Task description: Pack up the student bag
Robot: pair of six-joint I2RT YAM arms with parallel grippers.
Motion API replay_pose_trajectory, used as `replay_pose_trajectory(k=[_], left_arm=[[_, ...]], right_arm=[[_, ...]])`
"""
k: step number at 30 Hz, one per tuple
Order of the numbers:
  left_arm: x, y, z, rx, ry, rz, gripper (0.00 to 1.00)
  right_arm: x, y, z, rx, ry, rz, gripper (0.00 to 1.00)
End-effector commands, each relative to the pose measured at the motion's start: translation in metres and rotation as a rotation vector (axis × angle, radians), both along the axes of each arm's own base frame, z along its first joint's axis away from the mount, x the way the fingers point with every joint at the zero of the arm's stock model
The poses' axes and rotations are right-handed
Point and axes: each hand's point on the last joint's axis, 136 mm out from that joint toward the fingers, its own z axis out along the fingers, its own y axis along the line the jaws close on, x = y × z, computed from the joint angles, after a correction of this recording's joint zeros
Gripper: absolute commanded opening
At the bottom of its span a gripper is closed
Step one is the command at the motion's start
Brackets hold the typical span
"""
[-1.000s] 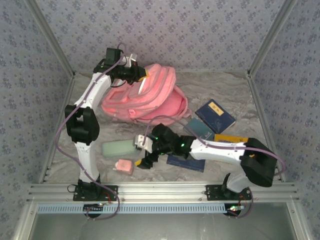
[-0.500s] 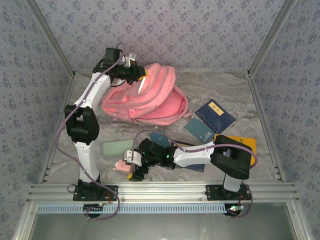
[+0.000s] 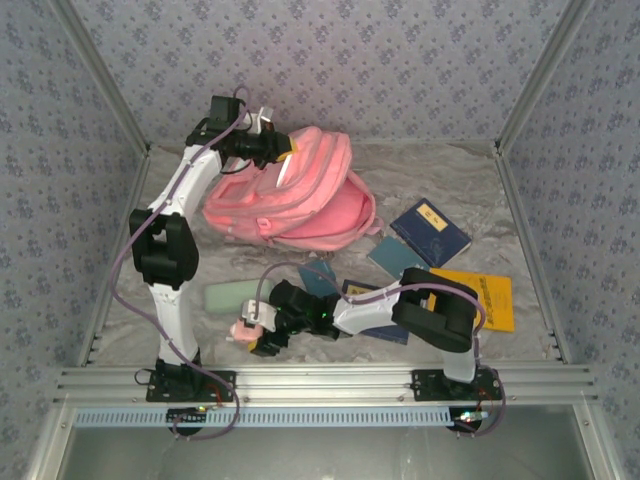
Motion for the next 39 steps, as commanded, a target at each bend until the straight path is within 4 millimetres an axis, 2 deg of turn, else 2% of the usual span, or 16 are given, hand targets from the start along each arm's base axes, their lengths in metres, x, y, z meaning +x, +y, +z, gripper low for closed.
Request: replay_pose_trajectory(k=[1,3,5,7,11,15,22,26,31,36,39], left_arm=[[0.003,-0.001,0.024,-0.053,-0.079,-0.025,0.0],[0.004,-0.001,0.025,-0.057,-0.078,-0.025,0.0],[0.004,-0.001,0.025,-0.058,-0.078,-0.025,0.0],[0.004,-0.001,0.024,-0.057,-0.079,-0.025,0.0],[0.005,-0.001,0.023,-0.057,-0.074,-0.024,0.0],[0.004,-0.001,0.027,-0.059,-0.08,-0.027,0.0],[0.0,-0.003,0.038,-0.063,-0.098,-0.031,0.0],[-0.004,-0.003,0.047,-0.063,-0.115,-0.035,0.0],[-0.017,-0.007,0.056,-0.044,-0.137,-0.059,0.0],[-0.031,-0.022,0.069,-0.041,-0.156,-0.093,0.0],[-0.031,-0.025,0.068,-0.007,-0.186,-0.101,0.0]], right_arm=[[0.005,0.011,0.012,0.046,-0.007,-0.011,0.53],[0.005,0.011,0.018,0.058,-0.012,-0.015,0.46],[0.004,0.009,0.024,0.066,-0.023,-0.018,0.43],[0.004,0.004,0.031,0.076,-0.034,-0.029,0.34],[0.01,-0.01,0.051,0.107,-0.069,-0.087,0.32],[0.021,-0.033,0.078,0.143,-0.125,-0.175,0.31],[0.056,-0.096,0.128,0.268,-0.181,-0.439,0.31],[0.077,-0.137,0.142,0.303,-0.211,-0.591,0.27],[0.106,-0.19,0.16,0.387,-0.15,-0.797,0.21],[0.122,-0.231,0.179,0.441,-0.141,-0.927,0.18],[0.129,-0.251,0.186,0.451,-0.148,-0.981,0.15]])
